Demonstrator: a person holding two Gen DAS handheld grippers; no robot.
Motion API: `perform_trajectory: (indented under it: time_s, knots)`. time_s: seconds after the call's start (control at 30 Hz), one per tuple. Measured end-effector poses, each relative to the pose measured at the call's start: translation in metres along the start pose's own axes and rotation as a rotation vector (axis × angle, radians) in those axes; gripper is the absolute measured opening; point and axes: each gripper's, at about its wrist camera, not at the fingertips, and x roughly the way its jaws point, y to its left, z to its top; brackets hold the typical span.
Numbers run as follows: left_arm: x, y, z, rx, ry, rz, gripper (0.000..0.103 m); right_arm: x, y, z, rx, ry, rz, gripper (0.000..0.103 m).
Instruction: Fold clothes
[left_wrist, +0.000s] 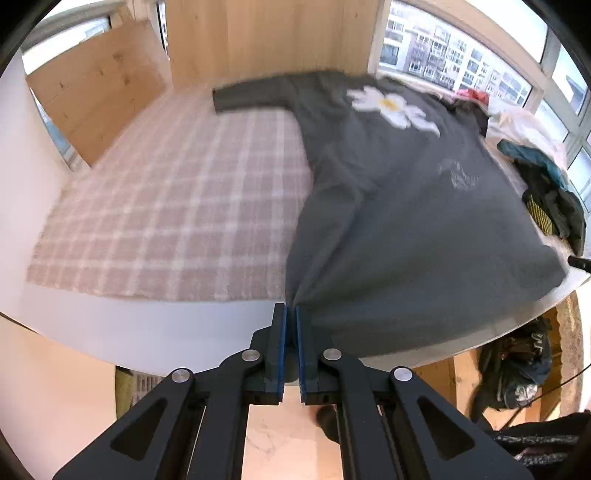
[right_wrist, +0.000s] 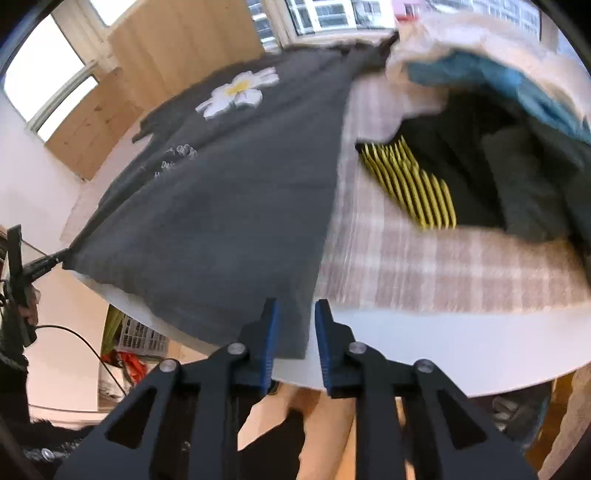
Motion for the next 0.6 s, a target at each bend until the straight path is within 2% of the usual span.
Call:
perform_trajectory:
  time_s: [0.13, 0.27, 0.4, 0.6]
  knots:
    - [0.003, -0.002, 0.0, 0.018, 0.018, -0.008, 0.004, -0.01, -0.019, -0.018, 0.034, -0.051, -0.01, 0.022]
    - [-0.004, 0.001, 0.011, 0.026, 0.002, 0.003, 0.004, 0.002, -0.018, -0.042, -0.011, -0.011, -0.038, 0.025]
    - [-0.008, 0.01, 0.022, 0.027, -0.005, 0.024, 0.004, 0.013, 0.0, -0.056, -0.09, -0.012, -0.04, 0.028]
    - [-0.009, 0.026, 0.033, 0.005, -0.01, 0.049, 0.005, 0.032, 0.025, -0.055, -0.15, -0.028, -0.052, 0.03]
